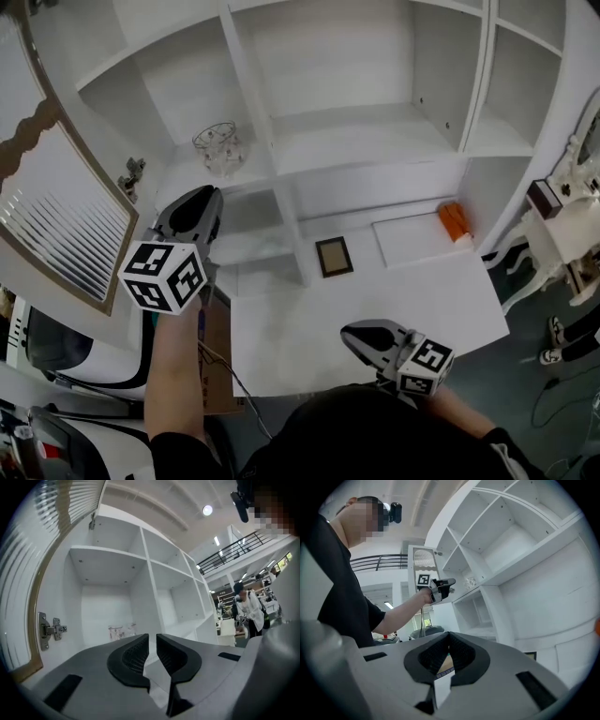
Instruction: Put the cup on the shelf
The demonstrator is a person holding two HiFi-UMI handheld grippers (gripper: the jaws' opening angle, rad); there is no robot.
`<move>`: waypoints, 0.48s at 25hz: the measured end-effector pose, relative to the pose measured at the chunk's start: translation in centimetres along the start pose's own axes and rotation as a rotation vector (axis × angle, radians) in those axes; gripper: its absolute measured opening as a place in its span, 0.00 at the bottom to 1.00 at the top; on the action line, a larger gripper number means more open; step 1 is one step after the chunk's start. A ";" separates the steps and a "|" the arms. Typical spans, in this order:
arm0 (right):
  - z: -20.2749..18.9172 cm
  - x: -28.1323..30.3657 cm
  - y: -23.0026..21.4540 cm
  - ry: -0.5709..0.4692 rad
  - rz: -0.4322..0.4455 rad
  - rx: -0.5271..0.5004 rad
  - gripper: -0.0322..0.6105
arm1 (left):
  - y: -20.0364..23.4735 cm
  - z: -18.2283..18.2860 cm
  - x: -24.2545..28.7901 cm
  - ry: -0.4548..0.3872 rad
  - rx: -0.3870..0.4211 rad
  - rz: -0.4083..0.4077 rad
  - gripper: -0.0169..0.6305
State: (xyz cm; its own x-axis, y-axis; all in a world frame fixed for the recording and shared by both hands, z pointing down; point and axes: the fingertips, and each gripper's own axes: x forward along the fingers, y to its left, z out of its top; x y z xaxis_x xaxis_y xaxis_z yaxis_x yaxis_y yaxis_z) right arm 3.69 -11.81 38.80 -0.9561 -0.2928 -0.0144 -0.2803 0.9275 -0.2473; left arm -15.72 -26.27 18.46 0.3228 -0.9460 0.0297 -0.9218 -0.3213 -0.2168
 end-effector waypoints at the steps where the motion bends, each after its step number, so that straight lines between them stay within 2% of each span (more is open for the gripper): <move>1: -0.2 -0.1 0.1 0.002 0.001 0.004 0.07 | 0.7 -0.2 0.6 0.022 0.006 0.015 0.13; 2: -0.3 -0.2 0.1 0.003 0.001 0.008 0.07 | 1.3 -0.4 1.2 0.044 0.014 0.030 0.20; 3: -0.5 -0.3 0.1 0.005 -0.001 0.011 0.07 | 1.9 -0.6 1.7 0.061 0.022 0.044 0.23; 7: -1.0 -1.1 -0.2 0.006 -0.014 0.030 0.07 | 3.3 -0.8 3.4 0.095 0.011 0.065 0.26; 12: -1.5 -2.0 -0.4 0.003 -0.027 0.054 0.07 | 4.0 -1.2 5.8 0.156 -0.058 0.056 0.26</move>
State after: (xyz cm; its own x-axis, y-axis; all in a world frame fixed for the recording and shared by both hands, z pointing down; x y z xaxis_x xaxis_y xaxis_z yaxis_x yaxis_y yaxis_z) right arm 5.55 -11.29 40.42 -0.9485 -0.3166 -0.0038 -0.3011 0.9055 -0.2990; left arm -17.82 -33.09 18.95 0.2379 -0.9561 0.1712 -0.9495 -0.2661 -0.1662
